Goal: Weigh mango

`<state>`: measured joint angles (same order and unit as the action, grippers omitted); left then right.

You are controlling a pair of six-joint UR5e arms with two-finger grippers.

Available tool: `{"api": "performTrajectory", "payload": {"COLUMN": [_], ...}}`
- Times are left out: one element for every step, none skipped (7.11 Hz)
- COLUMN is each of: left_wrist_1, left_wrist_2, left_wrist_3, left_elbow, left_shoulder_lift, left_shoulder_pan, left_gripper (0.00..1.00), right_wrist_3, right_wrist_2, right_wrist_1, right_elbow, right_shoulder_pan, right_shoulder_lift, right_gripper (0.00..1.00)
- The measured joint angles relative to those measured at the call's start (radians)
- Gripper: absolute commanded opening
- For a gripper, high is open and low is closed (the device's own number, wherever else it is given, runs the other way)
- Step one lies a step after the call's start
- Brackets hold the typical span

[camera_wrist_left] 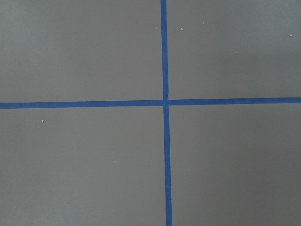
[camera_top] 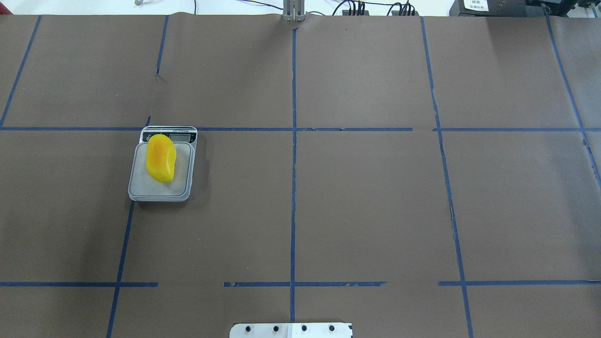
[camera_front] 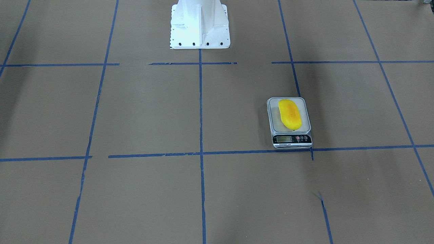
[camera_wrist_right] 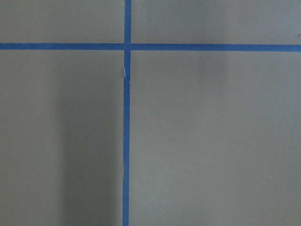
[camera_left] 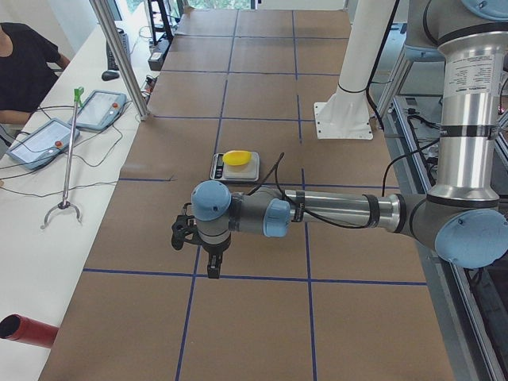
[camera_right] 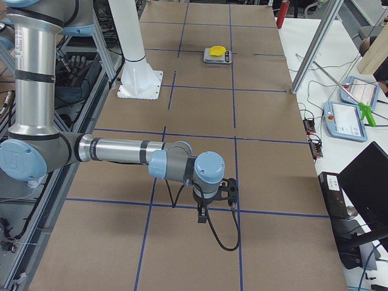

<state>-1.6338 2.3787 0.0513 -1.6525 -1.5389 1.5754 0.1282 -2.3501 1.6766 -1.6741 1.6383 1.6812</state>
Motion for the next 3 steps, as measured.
{"api": "performTrajectory", "payload": {"left_wrist_1": [0.000, 0.000, -0.001], "left_wrist_2": [0.000, 0.000, 0.000], "left_wrist_3": [0.000, 0.000, -0.001], "left_elbow": [-0.002, -0.003, -0.001], "left_shoulder_lift": [-0.001, -0.003, -0.004], "left_shoulder_pan": [0.000, 0.000, 0.000], "left_gripper": [1.00, 1.00, 1.00], "right_wrist_3": [0.000, 0.000, 0.000], "right_wrist_2": [0.000, 0.000, 0.000], "right_wrist_1": [0.000, 0.000, 0.000], "right_elbow": [0.000, 0.000, 0.000], "right_shoulder_pan": [0.000, 0.000, 0.000], "right_shoulder_lift": [0.000, 0.000, 0.000], "right_gripper": [1.00, 1.00, 1.00]}}
